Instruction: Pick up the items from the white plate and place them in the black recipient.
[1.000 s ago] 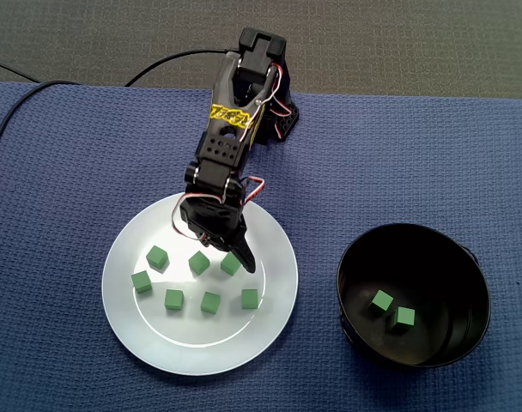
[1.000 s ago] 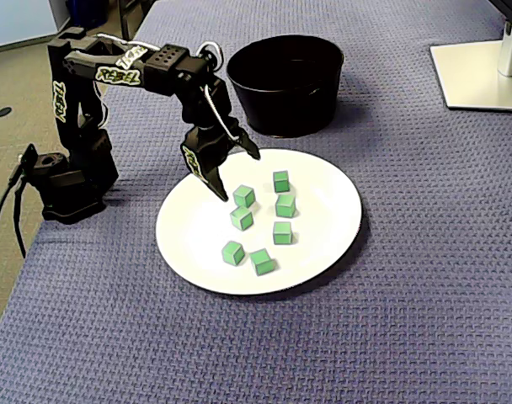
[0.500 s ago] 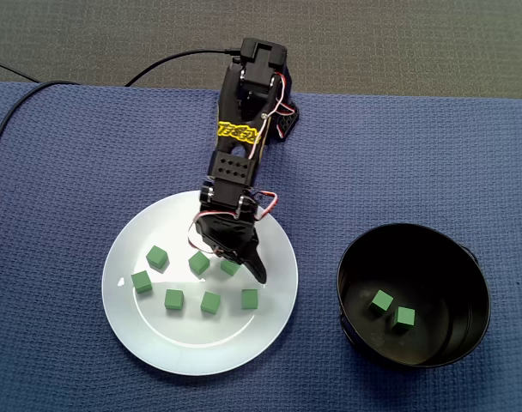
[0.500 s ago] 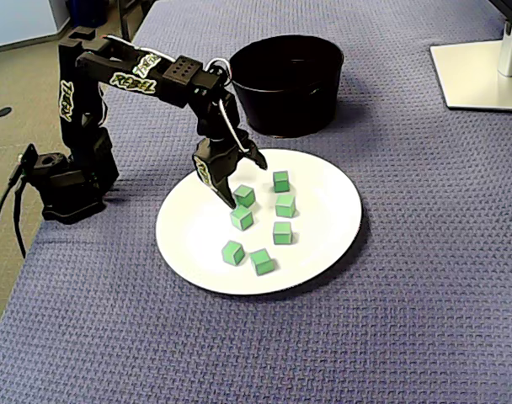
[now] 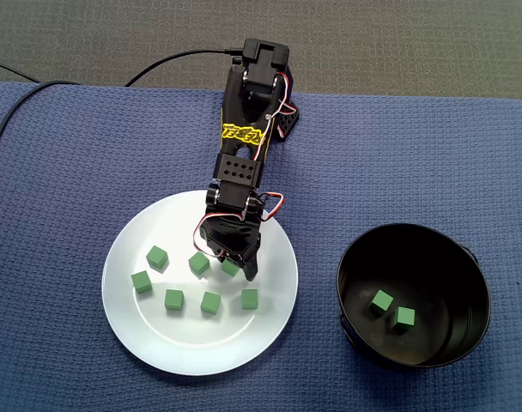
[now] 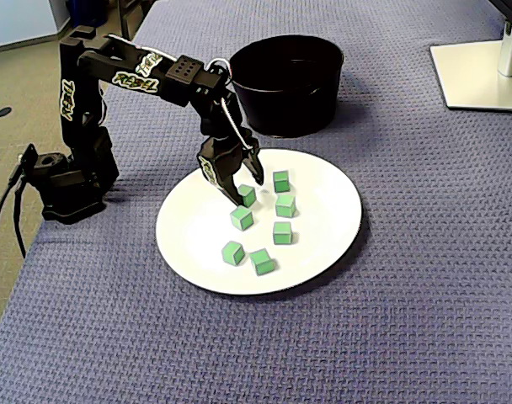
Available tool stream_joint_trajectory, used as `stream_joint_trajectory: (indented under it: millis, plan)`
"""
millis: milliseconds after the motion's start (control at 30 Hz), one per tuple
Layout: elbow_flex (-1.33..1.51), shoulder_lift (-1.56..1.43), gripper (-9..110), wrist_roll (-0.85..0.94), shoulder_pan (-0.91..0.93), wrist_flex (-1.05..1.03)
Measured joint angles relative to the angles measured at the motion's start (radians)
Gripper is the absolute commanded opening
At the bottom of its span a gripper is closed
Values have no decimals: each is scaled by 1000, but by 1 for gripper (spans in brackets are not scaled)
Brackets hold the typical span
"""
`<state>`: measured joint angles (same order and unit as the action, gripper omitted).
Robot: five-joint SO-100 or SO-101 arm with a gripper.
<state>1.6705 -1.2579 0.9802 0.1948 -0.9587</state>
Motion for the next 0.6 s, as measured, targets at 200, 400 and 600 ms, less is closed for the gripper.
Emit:
stream_joint_trajectory:
  millis: [200, 400, 600]
  plan:
    - [15, -6, 0, -21, -8, 25]
    - [6, -121, 0, -103, -20, -138]
    - [-190, -440, 0, -253, -127, -526]
